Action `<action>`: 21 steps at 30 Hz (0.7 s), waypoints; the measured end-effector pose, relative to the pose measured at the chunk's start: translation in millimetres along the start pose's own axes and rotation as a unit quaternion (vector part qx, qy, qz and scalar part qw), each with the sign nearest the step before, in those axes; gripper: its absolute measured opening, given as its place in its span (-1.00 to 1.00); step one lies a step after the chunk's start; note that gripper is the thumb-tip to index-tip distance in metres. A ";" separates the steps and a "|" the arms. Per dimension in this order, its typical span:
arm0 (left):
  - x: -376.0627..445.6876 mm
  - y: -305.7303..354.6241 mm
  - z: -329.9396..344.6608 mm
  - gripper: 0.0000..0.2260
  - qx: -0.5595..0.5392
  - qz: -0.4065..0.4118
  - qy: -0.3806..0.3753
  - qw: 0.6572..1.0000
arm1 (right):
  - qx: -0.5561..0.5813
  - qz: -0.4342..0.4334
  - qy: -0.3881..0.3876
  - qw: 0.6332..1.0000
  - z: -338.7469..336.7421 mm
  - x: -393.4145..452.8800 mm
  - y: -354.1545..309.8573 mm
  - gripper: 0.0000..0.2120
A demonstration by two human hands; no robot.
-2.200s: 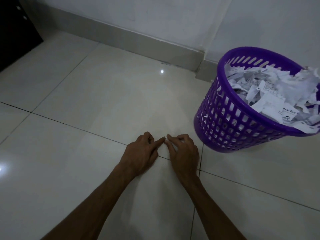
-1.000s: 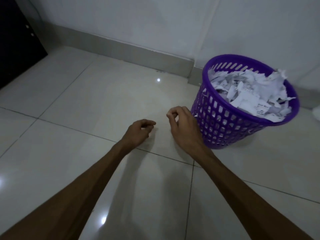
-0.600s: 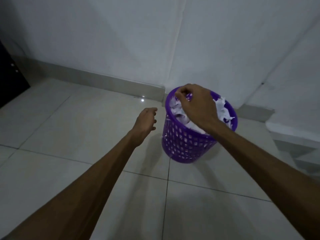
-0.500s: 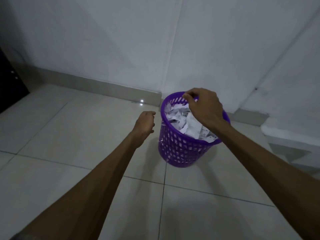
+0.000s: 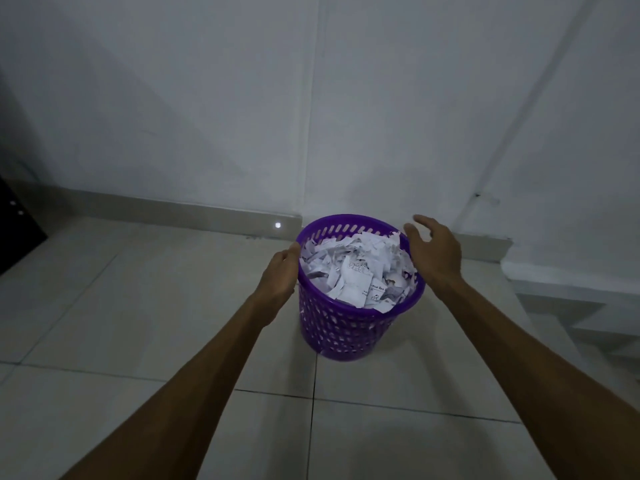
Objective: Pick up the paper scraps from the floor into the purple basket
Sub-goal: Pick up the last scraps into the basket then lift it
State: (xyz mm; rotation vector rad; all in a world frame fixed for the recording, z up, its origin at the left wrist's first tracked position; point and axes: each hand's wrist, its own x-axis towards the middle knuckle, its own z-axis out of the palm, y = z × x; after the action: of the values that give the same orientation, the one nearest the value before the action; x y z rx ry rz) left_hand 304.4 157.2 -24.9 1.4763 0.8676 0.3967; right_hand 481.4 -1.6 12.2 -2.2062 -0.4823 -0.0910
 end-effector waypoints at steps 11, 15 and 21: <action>11.9 -9.1 14.6 -0.50 -0.042 -0.026 0.021 0.999 | 0.148 0.196 -0.111 0.963 19.3 -10.9 30.3 -0.40; 19.0 -13.0 13.9 -0.54 -0.070 -0.045 0.032 0.996 | 0.180 0.210 -0.088 0.957 23.4 -10.5 32.8 -0.47; 19.0 6.2 -11.8 -0.64 -0.089 -0.060 0.044 0.993 | 0.220 0.224 -0.100 0.944 20.1 -1.1 1.9 -0.28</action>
State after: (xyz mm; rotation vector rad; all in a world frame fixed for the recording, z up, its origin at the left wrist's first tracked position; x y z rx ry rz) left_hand 310.0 179.6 -22.4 1.2438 0.9613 0.4414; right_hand 479.1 12.5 -2.1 -1.8342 -0.0814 0.4473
